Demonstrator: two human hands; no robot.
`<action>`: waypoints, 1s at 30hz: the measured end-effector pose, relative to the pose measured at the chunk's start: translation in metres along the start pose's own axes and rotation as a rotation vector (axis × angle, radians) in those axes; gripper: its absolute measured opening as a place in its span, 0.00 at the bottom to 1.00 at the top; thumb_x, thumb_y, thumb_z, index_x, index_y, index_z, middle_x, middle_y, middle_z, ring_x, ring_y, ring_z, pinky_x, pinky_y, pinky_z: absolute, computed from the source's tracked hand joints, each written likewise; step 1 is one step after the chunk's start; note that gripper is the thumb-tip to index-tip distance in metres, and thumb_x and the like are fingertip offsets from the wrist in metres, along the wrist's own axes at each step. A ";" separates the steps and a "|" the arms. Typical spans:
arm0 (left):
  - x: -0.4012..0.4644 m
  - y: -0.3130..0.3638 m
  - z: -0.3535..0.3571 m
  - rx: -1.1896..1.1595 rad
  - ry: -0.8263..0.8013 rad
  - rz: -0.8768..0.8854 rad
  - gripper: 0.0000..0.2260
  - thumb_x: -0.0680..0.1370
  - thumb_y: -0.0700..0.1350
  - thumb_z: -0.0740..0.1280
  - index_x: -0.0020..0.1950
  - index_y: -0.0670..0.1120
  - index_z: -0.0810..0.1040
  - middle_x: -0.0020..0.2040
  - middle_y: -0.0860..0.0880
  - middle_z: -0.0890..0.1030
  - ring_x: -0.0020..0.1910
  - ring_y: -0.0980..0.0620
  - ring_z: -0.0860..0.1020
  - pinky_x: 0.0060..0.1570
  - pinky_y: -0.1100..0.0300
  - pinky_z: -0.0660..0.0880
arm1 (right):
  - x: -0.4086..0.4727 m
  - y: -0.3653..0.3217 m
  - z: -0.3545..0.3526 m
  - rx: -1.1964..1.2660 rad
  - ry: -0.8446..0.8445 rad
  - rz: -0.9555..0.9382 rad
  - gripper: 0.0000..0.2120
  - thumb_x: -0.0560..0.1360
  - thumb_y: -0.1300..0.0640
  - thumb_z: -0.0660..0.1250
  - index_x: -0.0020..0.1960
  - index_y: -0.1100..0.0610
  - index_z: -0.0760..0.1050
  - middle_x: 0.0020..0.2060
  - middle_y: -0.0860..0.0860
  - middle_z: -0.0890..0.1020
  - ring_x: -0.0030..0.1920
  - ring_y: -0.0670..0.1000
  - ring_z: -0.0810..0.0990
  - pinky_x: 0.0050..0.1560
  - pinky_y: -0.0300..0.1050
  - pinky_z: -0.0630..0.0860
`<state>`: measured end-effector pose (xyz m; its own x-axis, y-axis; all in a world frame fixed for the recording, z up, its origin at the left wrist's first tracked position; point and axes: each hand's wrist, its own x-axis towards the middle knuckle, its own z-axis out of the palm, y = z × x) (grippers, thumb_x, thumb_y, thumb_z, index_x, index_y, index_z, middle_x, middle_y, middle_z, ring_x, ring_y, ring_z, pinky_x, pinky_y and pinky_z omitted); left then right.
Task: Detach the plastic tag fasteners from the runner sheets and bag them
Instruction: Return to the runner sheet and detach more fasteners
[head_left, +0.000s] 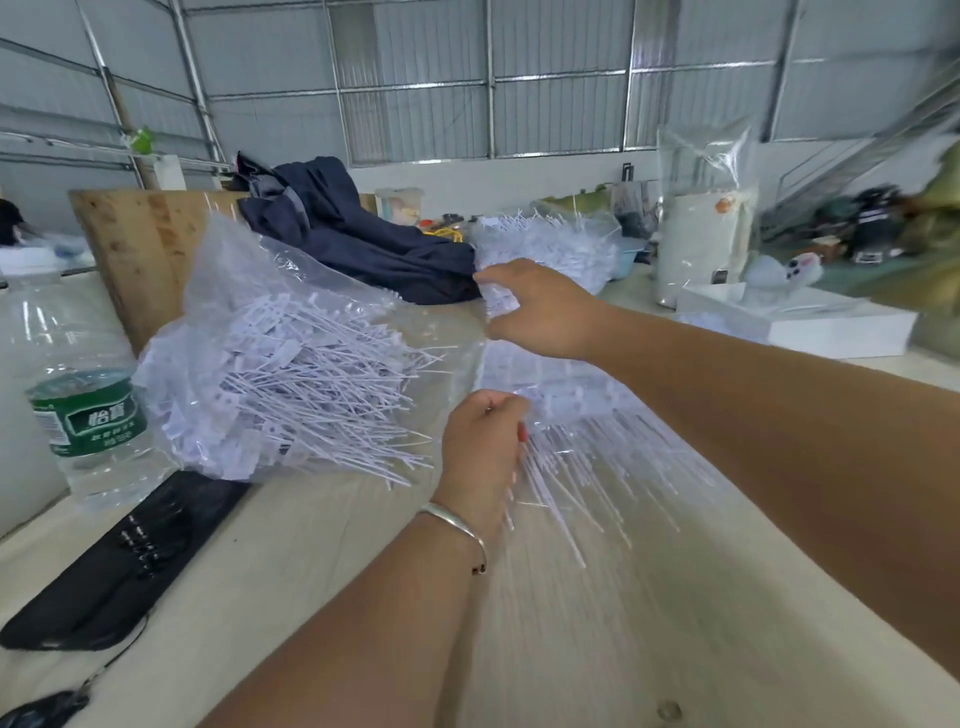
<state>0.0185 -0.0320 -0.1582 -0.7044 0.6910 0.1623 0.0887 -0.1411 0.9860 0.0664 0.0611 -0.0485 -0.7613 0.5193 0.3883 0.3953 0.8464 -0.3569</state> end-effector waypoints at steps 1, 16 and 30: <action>0.000 -0.001 -0.001 0.012 -0.012 -0.006 0.09 0.73 0.40 0.67 0.32 0.45 0.74 0.25 0.49 0.71 0.23 0.52 0.67 0.29 0.61 0.65 | -0.012 0.010 -0.008 0.001 0.010 0.022 0.26 0.76 0.57 0.66 0.73 0.53 0.67 0.70 0.54 0.68 0.69 0.53 0.67 0.63 0.43 0.65; -0.015 -0.003 0.005 0.751 -0.128 0.239 0.17 0.71 0.48 0.69 0.27 0.41 0.71 0.25 0.44 0.66 0.26 0.52 0.66 0.32 0.58 0.67 | -0.142 0.086 0.020 -0.320 0.038 0.091 0.09 0.71 0.59 0.61 0.32 0.58 0.69 0.31 0.53 0.77 0.36 0.54 0.74 0.35 0.42 0.64; -0.018 -0.009 0.016 1.114 -0.127 0.389 0.14 0.78 0.49 0.61 0.59 0.44 0.75 0.60 0.47 0.76 0.63 0.45 0.71 0.60 0.52 0.71 | -0.131 0.105 0.042 -0.319 -0.067 0.042 0.26 0.82 0.42 0.47 0.77 0.52 0.58 0.76 0.50 0.62 0.77 0.49 0.57 0.76 0.49 0.54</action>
<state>0.0410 -0.0317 -0.1698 -0.4253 0.8121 0.3994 0.8897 0.2941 0.3492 0.1859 0.0767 -0.1729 -0.7691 0.5544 0.3180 0.5598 0.8244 -0.0833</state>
